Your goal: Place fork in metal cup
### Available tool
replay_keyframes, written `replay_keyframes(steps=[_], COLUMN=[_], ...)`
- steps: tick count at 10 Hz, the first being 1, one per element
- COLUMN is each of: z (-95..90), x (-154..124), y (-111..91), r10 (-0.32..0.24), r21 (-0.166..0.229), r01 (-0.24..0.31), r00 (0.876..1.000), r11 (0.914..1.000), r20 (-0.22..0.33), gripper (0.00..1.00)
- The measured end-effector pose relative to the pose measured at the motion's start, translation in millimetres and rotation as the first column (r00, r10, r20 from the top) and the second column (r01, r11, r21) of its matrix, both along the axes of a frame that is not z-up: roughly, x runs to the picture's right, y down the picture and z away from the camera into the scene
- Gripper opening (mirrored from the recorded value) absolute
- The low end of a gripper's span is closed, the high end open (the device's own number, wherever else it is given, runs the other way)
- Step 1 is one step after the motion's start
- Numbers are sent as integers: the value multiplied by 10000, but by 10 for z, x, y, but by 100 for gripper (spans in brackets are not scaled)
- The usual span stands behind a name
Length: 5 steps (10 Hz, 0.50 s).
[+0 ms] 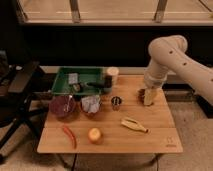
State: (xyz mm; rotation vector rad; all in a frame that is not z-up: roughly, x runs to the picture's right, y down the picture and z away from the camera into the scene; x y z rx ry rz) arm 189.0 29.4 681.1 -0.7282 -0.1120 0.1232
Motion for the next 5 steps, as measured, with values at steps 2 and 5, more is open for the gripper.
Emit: replay_keyframes(steps=[2, 5], z=[-3, -9], x=[-188, -218], y=[-11, -9], r10=[747, 1011], r21=[-343, -451], r01=[-751, -1019], r00=[9971, 9947], r11=[9966, 9938], r20=[-129, -196], gripper=[65, 65])
